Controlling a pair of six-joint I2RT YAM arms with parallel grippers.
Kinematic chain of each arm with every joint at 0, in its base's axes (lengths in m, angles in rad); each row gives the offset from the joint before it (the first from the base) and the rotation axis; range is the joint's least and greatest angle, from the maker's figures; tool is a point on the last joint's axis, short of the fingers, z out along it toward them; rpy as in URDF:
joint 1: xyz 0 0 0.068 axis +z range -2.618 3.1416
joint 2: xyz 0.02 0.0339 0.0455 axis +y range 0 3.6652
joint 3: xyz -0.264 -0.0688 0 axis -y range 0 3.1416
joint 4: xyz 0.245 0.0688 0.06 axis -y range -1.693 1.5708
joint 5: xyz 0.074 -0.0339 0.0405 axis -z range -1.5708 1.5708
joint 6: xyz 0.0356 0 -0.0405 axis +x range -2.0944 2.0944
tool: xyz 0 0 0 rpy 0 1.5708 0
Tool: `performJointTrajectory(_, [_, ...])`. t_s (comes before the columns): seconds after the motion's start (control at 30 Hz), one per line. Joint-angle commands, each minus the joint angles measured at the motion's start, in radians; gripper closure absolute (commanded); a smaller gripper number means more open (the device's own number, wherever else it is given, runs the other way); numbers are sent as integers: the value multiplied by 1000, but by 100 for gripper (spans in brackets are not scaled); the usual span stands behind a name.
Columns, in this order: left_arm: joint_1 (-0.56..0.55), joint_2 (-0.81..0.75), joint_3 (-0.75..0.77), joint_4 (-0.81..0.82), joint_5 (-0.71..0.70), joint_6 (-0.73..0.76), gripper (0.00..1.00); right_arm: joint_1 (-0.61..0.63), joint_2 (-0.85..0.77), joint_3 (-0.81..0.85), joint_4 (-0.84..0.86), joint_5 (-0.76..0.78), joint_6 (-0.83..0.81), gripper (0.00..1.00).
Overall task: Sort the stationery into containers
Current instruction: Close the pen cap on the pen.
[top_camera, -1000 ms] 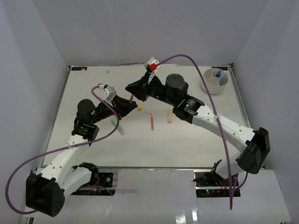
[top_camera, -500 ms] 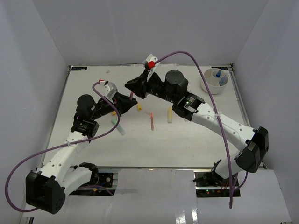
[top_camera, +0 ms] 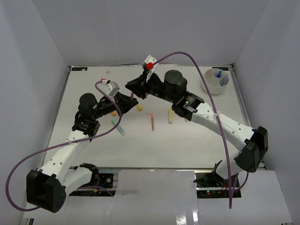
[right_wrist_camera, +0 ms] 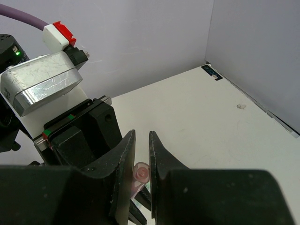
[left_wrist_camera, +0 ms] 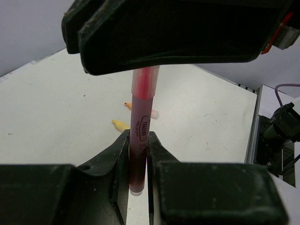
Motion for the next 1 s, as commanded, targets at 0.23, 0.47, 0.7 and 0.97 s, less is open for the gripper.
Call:
performJointTrajectory(0.23, [17, -64, 214, 334, -197, -52, 100, 51, 95, -153, -507, -174, -27, 92])
performJointTrajectory(0.47, [17, -54, 232, 366, -206, -61, 100, 51, 116, -153, -549, -202, -38, 92])
performJointTrajectory(0.7, [17, -57, 237, 356, -211, -49, 100, 51, 124, -157, -561, -219, -49, 92])
performJointTrajectory(0.97, [18, -41, 278, 365, -203, -46, 100, 50, 141, -151, -612, -229, -72, 92])
